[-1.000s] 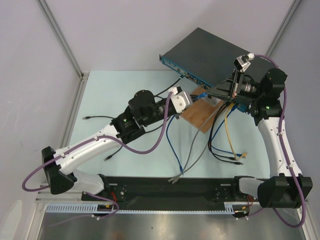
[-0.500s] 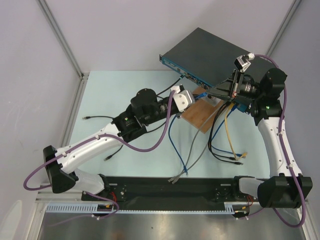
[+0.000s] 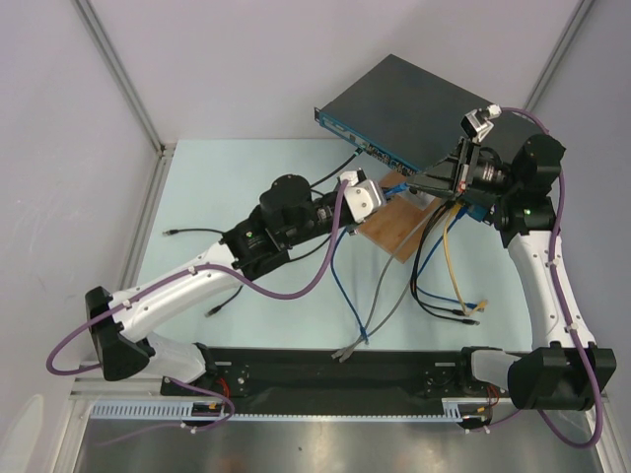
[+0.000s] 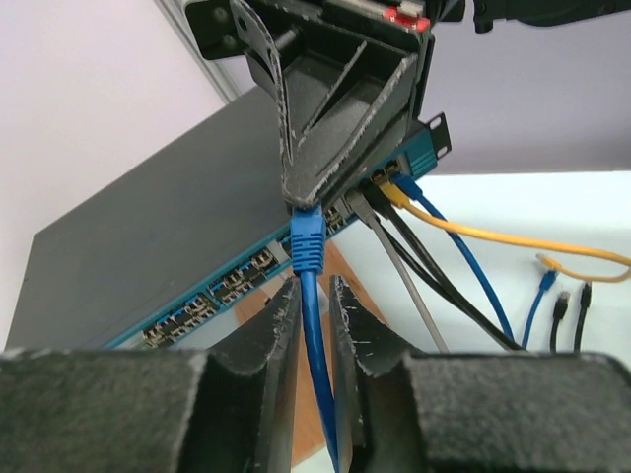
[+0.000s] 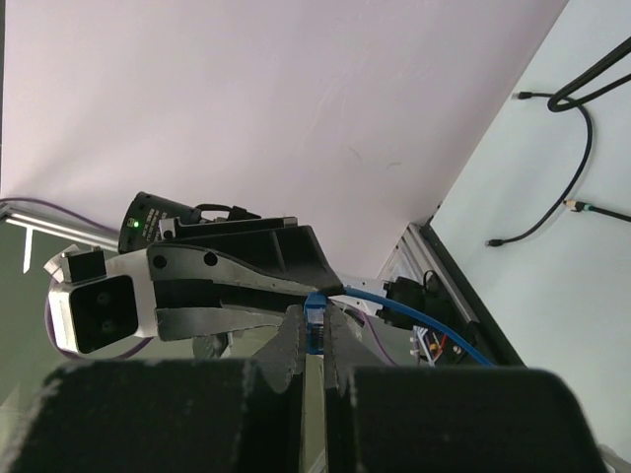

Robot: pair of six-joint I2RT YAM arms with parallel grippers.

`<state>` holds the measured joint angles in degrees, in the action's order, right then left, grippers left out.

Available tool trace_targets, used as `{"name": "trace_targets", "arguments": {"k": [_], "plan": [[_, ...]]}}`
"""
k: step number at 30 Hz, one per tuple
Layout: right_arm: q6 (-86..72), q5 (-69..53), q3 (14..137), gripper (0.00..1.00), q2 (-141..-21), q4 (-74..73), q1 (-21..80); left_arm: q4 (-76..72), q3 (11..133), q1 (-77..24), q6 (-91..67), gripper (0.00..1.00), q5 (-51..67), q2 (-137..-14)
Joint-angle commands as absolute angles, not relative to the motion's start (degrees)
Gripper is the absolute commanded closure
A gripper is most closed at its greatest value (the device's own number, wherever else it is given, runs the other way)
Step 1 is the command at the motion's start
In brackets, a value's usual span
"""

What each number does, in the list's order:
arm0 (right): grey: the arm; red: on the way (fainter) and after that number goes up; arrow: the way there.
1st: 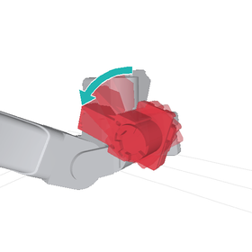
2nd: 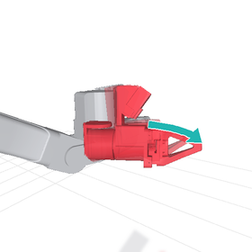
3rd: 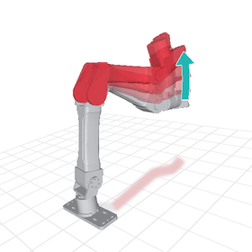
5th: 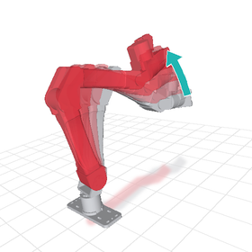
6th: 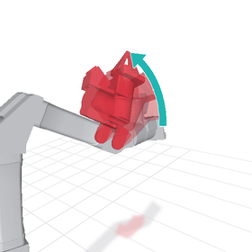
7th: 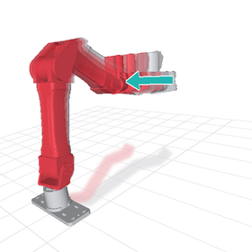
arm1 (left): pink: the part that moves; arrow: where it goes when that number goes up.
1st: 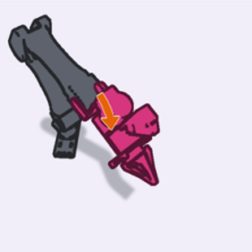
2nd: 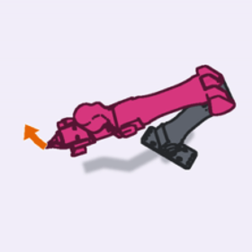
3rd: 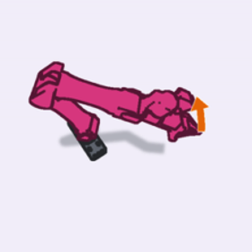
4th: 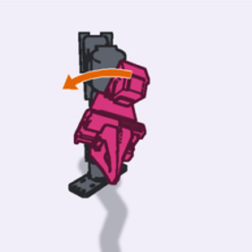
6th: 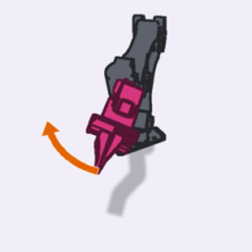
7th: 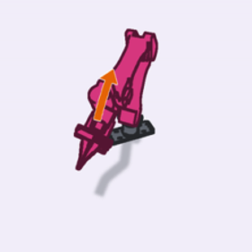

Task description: Insert the plug into the switch port

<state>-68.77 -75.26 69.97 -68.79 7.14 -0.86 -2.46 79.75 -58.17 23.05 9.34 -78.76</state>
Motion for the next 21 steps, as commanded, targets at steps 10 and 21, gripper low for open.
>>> {"name": "trace_targets", "arguments": {"k": [10, 21], "plan": [[-68.56, -76.55, 71.72, 1.0, -67.85, 7.83, -0.53, -4.21, 79.54, -58.45, 24.0, 0.96, 9.84, -77.96], [-46.95, -71.64, 82.34, 0.11, -69.34, -18.18, -14.31, 18.43, 99.88, -62.13, 8.8, 0.99, -2.0, -89.61]]}}
